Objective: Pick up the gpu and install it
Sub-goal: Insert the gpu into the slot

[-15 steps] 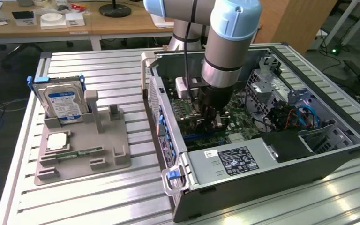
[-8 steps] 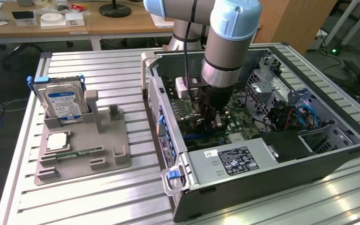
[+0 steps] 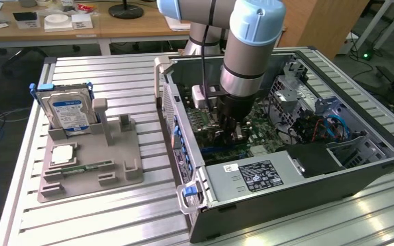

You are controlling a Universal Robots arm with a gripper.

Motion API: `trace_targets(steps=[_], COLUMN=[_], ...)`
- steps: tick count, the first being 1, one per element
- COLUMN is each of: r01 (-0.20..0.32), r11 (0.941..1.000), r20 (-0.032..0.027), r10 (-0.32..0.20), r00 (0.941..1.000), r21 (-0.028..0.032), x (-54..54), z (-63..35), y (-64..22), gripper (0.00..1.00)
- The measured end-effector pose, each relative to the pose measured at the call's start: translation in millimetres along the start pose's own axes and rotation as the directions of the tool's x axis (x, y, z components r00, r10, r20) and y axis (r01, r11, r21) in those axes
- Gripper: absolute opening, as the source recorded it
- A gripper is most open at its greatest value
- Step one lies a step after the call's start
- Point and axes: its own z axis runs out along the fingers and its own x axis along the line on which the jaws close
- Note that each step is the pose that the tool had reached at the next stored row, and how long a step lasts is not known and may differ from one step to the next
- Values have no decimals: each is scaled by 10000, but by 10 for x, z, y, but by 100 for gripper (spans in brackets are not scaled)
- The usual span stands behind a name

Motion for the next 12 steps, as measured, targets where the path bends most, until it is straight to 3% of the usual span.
trace_targets(steps=[12], r01=[0], r11=[10000], r20=[-2], r10=[0], r00=[10000], r21=[-1], x=[1], z=[29], y=[2], gripper=[28])
